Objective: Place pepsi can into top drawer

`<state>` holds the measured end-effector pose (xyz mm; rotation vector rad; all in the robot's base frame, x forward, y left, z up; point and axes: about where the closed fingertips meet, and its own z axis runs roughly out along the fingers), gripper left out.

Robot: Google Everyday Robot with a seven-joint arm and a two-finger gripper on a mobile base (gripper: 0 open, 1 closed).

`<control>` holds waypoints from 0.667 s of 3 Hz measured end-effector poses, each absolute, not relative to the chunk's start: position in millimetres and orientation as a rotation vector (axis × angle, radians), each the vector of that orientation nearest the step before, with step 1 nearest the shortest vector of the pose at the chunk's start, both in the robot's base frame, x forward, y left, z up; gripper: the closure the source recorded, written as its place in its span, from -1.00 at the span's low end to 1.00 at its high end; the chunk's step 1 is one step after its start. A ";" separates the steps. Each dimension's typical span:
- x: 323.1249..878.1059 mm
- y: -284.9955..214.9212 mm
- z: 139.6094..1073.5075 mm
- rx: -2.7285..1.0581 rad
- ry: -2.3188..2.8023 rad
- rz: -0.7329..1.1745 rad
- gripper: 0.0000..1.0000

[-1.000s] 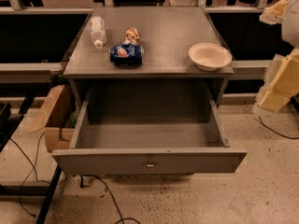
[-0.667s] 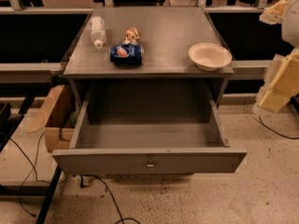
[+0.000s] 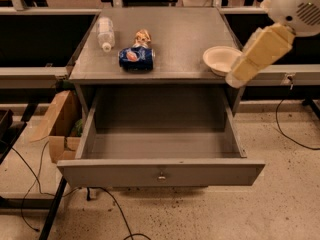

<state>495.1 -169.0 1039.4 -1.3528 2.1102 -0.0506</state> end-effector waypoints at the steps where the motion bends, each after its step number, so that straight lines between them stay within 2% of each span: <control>1: 547.6 -133.1 1038.1 -1.183 2.135 0.140 -1.00; 2: 598.4 -85.3 1036.7 -1.034 2.184 0.340 -1.00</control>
Offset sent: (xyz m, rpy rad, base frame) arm 0.1706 0.1462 0.0000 0.6713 0.3424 -0.4041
